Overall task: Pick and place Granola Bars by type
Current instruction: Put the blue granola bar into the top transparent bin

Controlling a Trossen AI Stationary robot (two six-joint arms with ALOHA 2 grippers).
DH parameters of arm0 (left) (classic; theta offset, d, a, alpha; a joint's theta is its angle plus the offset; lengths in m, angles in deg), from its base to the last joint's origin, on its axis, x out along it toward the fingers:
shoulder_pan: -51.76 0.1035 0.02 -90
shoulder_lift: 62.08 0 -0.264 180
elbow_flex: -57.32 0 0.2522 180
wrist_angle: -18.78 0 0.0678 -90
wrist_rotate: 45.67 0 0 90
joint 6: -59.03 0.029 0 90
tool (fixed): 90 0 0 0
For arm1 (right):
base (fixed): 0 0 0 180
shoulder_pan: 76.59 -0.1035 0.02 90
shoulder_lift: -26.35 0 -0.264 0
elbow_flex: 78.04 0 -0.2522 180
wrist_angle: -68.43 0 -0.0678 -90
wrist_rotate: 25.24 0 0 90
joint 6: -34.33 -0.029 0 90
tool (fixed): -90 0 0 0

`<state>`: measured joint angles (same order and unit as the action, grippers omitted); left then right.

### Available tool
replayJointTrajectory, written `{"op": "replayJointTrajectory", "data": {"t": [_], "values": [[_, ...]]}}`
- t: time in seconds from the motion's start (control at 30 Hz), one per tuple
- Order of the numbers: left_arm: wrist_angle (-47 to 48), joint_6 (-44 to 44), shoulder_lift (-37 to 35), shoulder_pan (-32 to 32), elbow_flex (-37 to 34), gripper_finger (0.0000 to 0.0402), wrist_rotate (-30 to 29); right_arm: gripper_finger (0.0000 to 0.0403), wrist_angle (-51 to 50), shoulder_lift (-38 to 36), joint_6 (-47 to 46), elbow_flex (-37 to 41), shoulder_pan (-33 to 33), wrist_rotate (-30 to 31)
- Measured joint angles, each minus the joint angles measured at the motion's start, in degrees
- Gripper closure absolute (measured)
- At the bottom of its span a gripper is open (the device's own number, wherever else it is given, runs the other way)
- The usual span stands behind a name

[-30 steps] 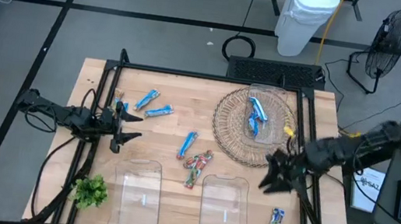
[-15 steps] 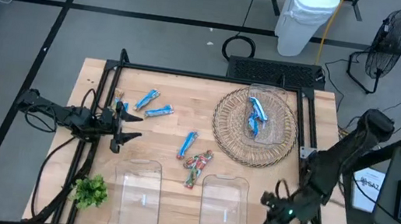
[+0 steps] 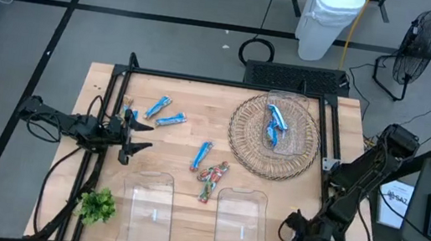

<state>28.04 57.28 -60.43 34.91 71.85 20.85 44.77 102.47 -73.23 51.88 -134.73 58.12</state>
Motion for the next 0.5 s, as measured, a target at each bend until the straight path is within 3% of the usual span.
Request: {"op": "replayJointTrajectory", "data": {"t": [0.5], "values": [[0.0, 0.0, 0.0, 0.0, 0.0, 0.0135, 0.0, 0.0403, -11.4, 2.3, -0.8, -0.2, 0.1, -0.6]]}}
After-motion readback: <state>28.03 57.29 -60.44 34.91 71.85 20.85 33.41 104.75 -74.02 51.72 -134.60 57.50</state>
